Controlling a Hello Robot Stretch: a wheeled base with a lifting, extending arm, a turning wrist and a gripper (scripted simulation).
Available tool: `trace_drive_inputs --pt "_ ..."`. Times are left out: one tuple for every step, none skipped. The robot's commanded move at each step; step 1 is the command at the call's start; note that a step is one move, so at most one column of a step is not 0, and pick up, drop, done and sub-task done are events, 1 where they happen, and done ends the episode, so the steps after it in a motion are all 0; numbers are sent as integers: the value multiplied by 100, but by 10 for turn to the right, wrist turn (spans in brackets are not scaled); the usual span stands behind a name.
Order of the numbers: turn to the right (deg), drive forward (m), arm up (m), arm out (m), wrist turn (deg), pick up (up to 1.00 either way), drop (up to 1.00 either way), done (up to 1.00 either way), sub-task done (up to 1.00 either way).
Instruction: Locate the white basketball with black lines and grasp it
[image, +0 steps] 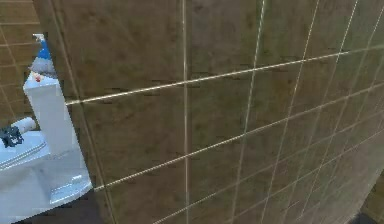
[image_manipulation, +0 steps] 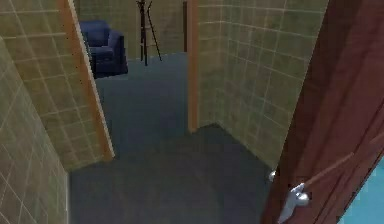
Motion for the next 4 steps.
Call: trace_drive_inputs --pt "450 0 0 0 0 0 0 0 0" --pt "90 0 0 0 0 0 0 0 0" --pt "0 45 0 0 0 0 0 0 0" --pt "270 0 0 0 0 0 0 0 0"
